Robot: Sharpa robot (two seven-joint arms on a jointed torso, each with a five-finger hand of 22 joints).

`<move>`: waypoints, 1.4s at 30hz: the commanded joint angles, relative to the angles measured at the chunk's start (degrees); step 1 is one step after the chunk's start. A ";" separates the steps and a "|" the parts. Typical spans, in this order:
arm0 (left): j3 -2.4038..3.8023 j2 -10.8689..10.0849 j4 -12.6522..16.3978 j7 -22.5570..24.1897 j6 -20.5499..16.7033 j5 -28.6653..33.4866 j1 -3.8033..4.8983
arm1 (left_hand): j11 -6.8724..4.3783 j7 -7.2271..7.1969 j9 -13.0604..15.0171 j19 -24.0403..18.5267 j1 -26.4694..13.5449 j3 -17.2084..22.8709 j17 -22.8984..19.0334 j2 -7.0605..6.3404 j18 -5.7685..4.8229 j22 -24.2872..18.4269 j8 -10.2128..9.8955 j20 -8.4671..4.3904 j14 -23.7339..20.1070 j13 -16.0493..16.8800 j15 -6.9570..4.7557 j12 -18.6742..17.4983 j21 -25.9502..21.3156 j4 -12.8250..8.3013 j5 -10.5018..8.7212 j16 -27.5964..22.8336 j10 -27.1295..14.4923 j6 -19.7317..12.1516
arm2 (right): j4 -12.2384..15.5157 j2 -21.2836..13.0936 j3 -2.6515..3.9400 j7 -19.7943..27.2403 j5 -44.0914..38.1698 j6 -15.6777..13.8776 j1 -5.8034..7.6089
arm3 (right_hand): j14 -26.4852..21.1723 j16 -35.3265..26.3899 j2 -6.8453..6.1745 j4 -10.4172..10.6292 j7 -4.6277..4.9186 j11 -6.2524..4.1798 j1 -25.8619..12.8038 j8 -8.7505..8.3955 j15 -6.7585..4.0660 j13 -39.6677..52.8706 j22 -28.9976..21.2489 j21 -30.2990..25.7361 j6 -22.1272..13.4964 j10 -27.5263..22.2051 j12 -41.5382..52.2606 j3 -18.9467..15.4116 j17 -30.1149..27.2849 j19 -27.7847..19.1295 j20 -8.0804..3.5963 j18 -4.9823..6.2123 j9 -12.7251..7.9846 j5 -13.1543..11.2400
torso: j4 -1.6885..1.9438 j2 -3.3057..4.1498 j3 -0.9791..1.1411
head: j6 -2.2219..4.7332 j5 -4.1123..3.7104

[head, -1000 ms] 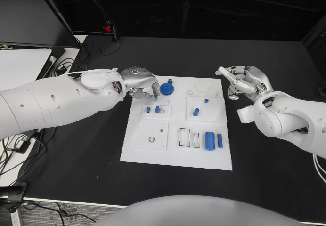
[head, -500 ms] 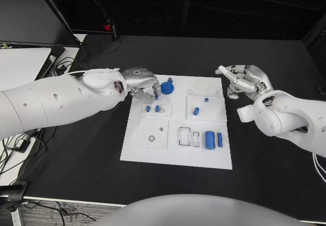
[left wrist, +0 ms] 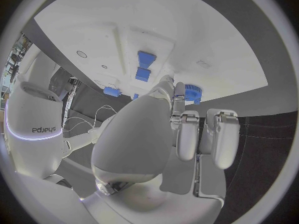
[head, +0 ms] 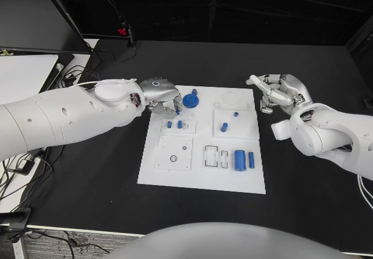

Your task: Assemble the parts on the task board

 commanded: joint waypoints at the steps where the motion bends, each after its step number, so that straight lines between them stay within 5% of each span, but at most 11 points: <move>1: 0.03 0.08 -0.16 0.06 0.79 -0.08 0.02 | 0.26 0.16 1.14 5.97 0.10 0.37 15.10 0.70 -0.38 15.10 0.38 -0.36 6.02 -0.03 -0.08 -0.27 0.18 -0.08 0.25 0.32 0.29 1.32 | 0.17 -0.04 0.03 0.31 0.11 0.32 0.07 | 6.17 0.14 0.24 -0.02 0.48 0.36 0.22 0.20 0.42 13.18 4.75 0.06 -0.52 4.11 -0.35 -0.45 15.09 0.12 -0.02 -0.17 0.04 0.34 | -0.01 0.04 -0.02 | -0.04 -0.01; 26: 0.03 1.07 -2.00 -0.15 3.19 -0.08 -0.29 | 0.42 0.35 1.09 5.97 0.15 0.56 15.10 0.47 -0.38 15.10 0.04 -0.34 6.02 -0.04 0.06 -0.81 0.18 -0.08 0.24 0.32 0.17 0.99 | 0.18 -0.07 0.03 0.32 0.11 0.35 0.07 | 6.17 0.14 0.24 -0.02 0.48 0.36 0.22 0.20 0.42 13.18 4.75 0.06 -0.52 4.11 -0.35 -0.45 15.09 0.12 -0.02 -0.17 0.04 0.34 | 0.00 0.04 0.00 | -0.41 0.08; 42: 0.03 1.12 -2.25 -0.65 3.71 -0.08 -0.33 | 2.12 2.27 -0.25 5.97 -1.26 -0.15 15.10 -3.36 -0.38 15.10 -3.35 0.41 6.02 0.04 1.49 -3.47 0.18 0.07 0.16 0.32 -2.70 -4.36 | 0.12 0.00 0.03 0.30 0.11 0.41 0.06 | 6.17 0.14 0.24 -0.01 0.49 0.37 0.25 0.32 0.43 13.25 4.84 0.15 -0.63 4.19 -0.31 -0.56 15.09 0.19 -0.01 -0.19 0.03 0.37 | 0.00 0.02 0.00 | -0.47 0.07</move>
